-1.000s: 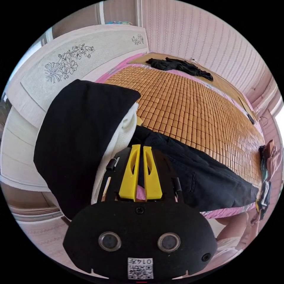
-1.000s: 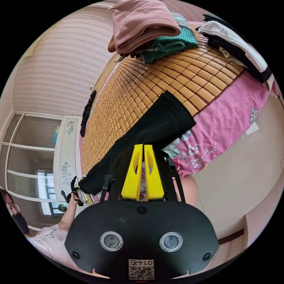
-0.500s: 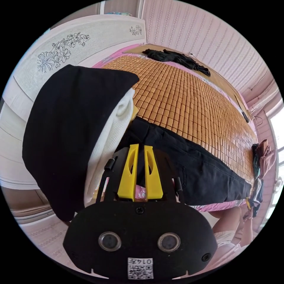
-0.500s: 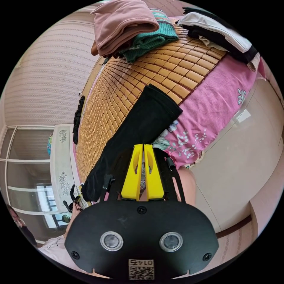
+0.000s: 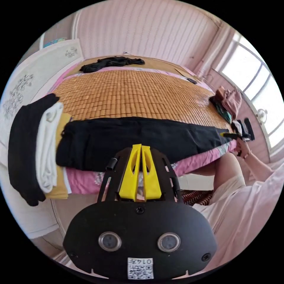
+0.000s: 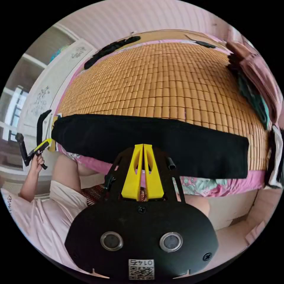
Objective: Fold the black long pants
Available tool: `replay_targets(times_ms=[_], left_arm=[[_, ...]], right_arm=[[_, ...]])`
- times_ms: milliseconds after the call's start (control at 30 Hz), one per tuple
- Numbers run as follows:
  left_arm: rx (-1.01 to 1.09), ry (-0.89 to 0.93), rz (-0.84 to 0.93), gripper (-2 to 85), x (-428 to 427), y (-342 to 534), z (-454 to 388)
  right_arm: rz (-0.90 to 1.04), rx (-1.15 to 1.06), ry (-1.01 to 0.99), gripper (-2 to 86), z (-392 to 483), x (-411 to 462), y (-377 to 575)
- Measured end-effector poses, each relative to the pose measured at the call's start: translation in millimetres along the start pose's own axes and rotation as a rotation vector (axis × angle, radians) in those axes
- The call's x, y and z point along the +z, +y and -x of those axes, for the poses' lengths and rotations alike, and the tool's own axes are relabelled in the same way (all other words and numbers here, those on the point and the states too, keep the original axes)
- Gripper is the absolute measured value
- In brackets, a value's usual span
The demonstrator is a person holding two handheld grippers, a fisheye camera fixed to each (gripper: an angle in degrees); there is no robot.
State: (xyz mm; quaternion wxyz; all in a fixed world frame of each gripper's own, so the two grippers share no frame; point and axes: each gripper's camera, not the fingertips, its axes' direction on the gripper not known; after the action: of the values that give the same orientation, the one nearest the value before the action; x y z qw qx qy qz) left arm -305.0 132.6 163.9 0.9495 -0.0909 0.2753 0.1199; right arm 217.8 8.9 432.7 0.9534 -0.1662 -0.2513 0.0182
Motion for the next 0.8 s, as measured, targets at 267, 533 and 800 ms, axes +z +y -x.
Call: replay_targets(times_ms=[267, 533, 800], left_arm=[[0.237, 0.05, 0.144, -1.0, 122, -26, -127], [0.396, -0.053, 0.205, -1.0, 170, -12, -164], [0.544, -0.146, 0.126, -1.0, 196, 11, -200]], right_arm=[[0.203, -0.269, 0.125, -0.4, 150, 141, -116], [0.37, -0.35, 0.25, -0.5, 210, 230, -170], [0.418, -0.458, 0.301, -0.8, 268, 295, -221]])
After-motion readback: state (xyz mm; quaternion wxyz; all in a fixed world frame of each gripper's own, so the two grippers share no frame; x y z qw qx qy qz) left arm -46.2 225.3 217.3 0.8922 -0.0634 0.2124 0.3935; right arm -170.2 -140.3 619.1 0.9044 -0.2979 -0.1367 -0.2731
